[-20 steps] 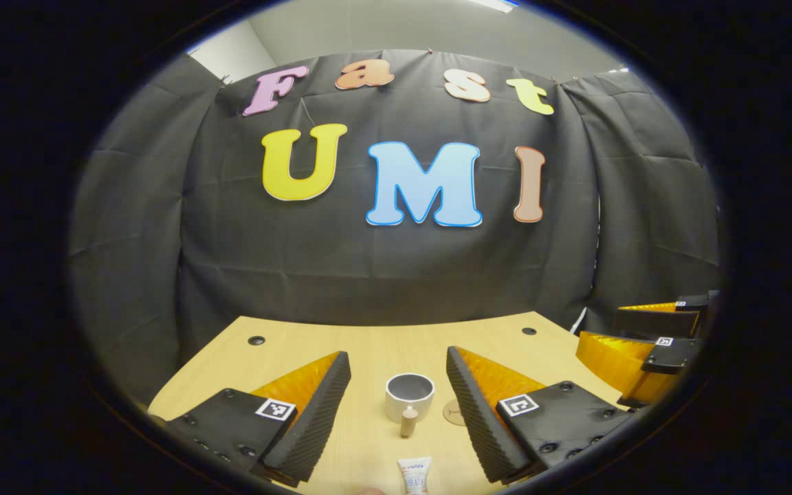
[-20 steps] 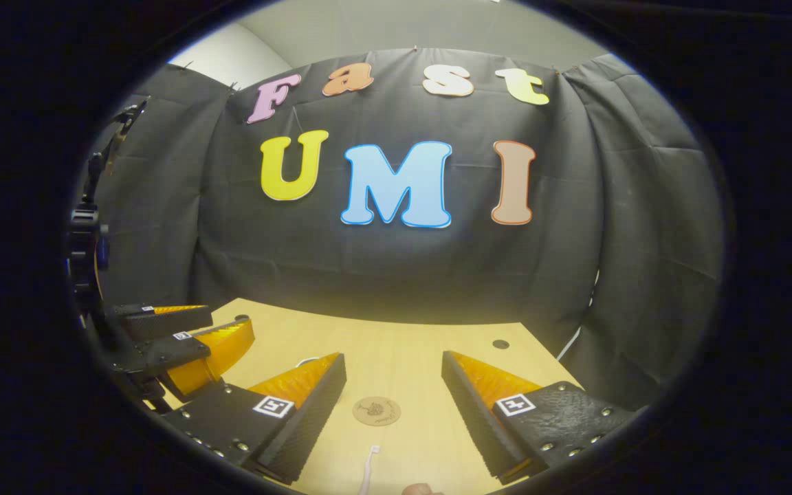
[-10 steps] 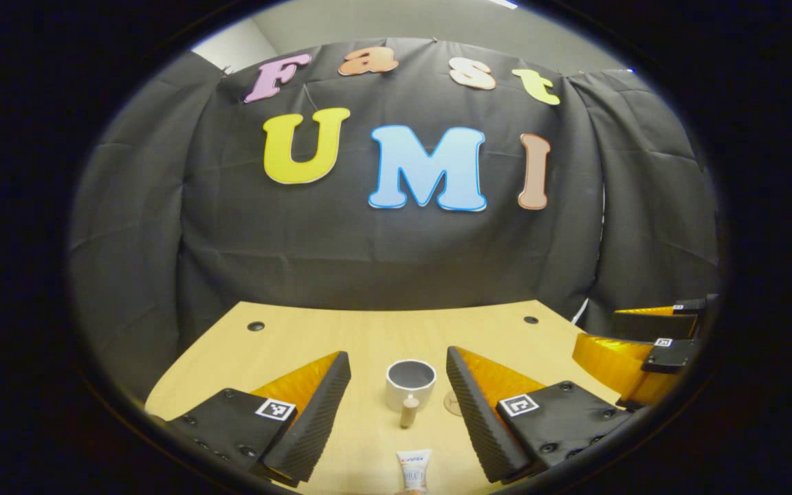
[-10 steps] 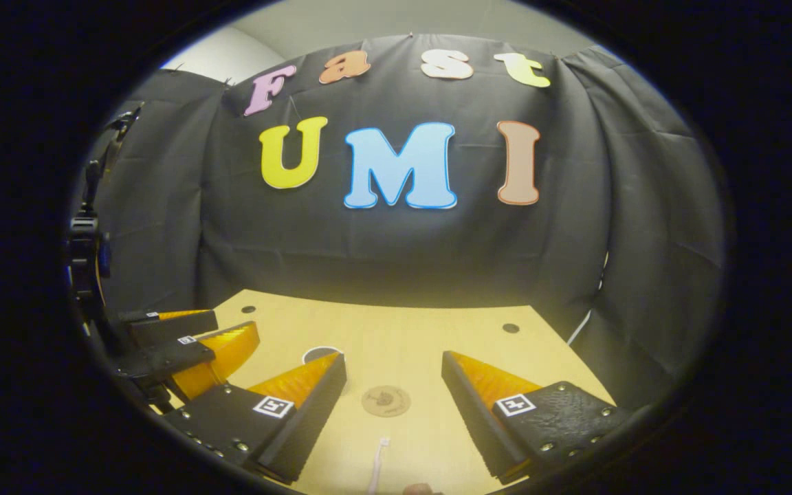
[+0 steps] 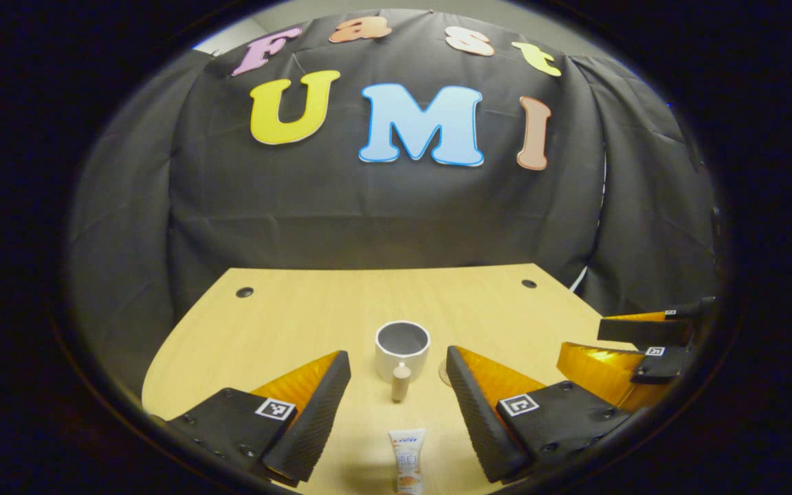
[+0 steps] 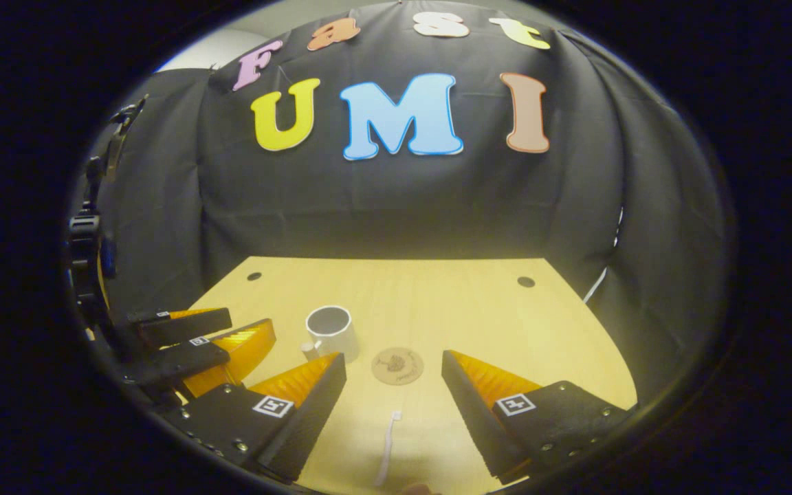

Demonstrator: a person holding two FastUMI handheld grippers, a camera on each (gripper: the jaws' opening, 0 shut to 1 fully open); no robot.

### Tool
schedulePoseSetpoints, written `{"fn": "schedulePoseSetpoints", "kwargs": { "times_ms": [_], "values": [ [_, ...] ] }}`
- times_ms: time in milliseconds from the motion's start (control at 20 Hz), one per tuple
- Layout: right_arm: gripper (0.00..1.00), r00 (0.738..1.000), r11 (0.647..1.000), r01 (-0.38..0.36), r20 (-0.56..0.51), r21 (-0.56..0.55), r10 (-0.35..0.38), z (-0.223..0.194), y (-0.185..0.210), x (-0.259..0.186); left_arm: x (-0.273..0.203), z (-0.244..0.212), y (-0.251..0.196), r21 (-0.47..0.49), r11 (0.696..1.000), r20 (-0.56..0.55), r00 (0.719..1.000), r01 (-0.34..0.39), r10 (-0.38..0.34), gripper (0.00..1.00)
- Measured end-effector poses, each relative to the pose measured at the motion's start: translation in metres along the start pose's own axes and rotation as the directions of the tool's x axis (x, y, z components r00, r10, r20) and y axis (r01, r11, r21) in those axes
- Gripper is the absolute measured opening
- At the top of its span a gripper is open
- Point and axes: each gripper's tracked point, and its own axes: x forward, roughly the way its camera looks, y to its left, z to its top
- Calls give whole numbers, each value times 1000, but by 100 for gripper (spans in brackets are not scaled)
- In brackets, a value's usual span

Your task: Put the toothbrush and toothpaste on the desktop into the cup, then pick up the cup and place it on the coaster on the desktop.

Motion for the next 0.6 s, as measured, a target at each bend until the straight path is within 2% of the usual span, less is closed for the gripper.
{"fn": "schedulePoseSetpoints", "kwargs": {
  "times_ms": [200,600],
  "values": [
    [92,993,999,-10,-115,41,15,-32,-1,6,11,-47,-10,-43,999,-159,987,24,-31,94],
    [94,954,996,-3,-298,89,30,-81,-6,14,12,-111,-18,-107,994,-394,917,20,-61,93]
  ]
}}
